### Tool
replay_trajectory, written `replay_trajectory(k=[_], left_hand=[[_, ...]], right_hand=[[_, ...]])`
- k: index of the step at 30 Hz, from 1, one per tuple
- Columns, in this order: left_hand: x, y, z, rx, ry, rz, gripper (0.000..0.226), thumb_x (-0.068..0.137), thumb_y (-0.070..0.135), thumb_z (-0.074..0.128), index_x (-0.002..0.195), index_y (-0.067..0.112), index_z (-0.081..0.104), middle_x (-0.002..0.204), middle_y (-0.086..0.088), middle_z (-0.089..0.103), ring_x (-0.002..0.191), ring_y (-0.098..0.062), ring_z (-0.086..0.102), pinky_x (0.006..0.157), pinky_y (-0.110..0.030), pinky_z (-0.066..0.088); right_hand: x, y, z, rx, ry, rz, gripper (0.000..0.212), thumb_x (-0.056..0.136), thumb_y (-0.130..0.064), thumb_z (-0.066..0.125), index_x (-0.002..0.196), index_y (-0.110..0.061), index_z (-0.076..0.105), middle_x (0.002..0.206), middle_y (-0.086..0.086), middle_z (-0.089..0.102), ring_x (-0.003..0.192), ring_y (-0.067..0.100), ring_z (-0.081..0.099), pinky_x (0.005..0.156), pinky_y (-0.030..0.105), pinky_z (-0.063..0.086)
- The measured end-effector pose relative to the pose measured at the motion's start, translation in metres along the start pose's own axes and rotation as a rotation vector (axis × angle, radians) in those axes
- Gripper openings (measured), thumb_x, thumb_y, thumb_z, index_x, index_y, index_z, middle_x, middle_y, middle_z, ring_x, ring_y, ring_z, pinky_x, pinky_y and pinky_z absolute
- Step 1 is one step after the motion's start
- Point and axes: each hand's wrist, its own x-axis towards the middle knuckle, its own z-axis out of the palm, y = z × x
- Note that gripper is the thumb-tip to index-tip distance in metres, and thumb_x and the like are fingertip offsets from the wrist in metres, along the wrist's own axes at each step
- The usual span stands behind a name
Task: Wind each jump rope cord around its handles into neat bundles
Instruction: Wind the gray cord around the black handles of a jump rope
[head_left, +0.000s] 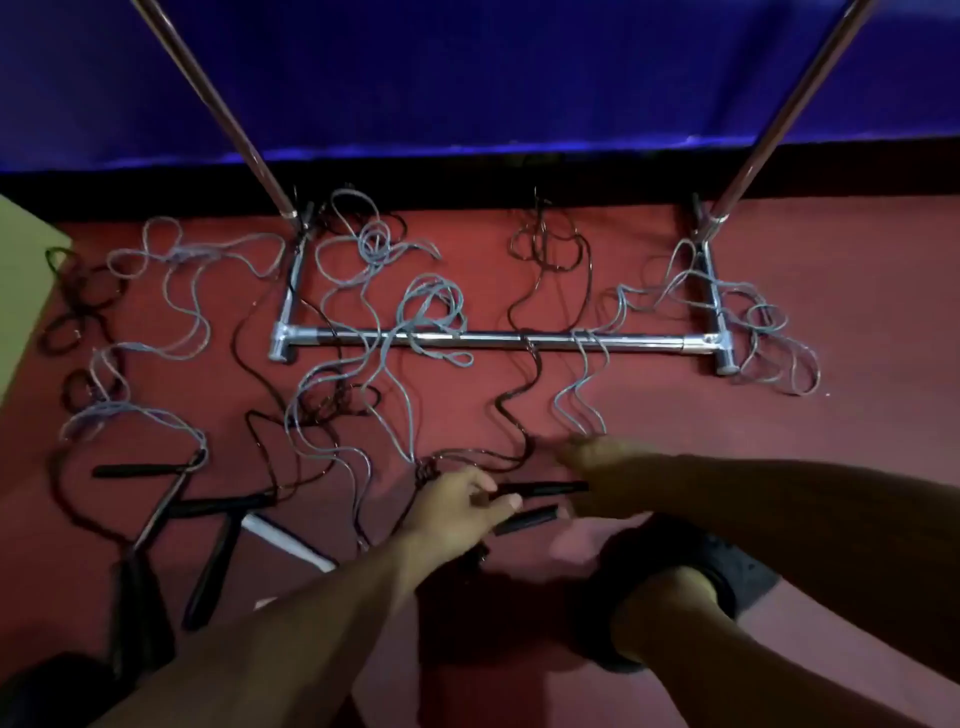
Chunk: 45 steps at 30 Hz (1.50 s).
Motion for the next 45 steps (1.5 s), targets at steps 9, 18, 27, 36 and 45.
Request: replay_trajectory(k=[9,18,27,36,45], left_hand=[[0.026,-0.007,0.042,0.727,-0.081,0.303,0.076,0.074,0.05,0.074,0.14,0.03,0.041,0.131,0.006,0.04,0.122,-0.02,0.042,0.097,-0.037,0.047],[0.031,0.038,-0.001,0.492,-0.285,0.166,0.021,0.1,0.029,0.054,0.108,0.011,0.061,0.106,-0.009,0.063,0.095,-0.026,0.062,0.079,-0.031,0.048],[-0.041,0.115,-0.117,-0.089,-0.368,0.196,0.007,0.103,0.013,0.051,0.106,0.014,0.057,0.081,-0.004,0.064,0.056,-0.006,0.056,0.052,-0.021,0.05],[-0.2,0.162,-0.237,-0.219,-0.101,0.387,0.008,0.098,0.004,0.058,0.102,0.01,0.061,0.069,-0.003,0.056,0.055,-0.009,0.057,0.051,-0.022,0.051],[-0.349,0.146,-0.271,-0.841,0.194,0.506,0.011,0.089,0.011,0.066,0.1,0.008,0.067,0.076,0.001,0.062,0.059,-0.012,0.06,0.058,-0.025,0.055]], right_hand=[[0.013,0.025,0.052,0.138,0.016,0.102,0.067,0.077,-0.025,0.072,0.138,-0.025,0.043,0.138,-0.002,0.044,0.123,0.024,0.052,0.097,0.04,0.049],[0.005,0.018,0.003,0.107,-0.025,0.059,0.05,0.085,-0.027,0.071,0.132,-0.02,0.056,0.125,0.006,0.061,0.114,0.026,0.058,0.092,0.032,0.046],[-0.082,-0.056,-0.108,0.139,0.222,-0.062,0.026,0.094,-0.032,0.063,0.075,-0.032,0.045,0.074,-0.015,0.046,0.068,0.002,0.046,0.06,0.015,0.033],[-0.182,-0.212,-0.181,0.044,0.527,-0.146,0.027,0.102,-0.036,0.046,0.076,-0.028,0.046,0.071,-0.006,0.053,0.068,0.015,0.05,0.067,0.033,0.042],[-0.237,-0.324,-0.15,0.621,0.821,-0.478,0.025,0.102,-0.03,0.05,0.079,-0.03,0.059,0.059,-0.012,0.046,0.055,0.003,0.042,0.053,0.026,0.036]])
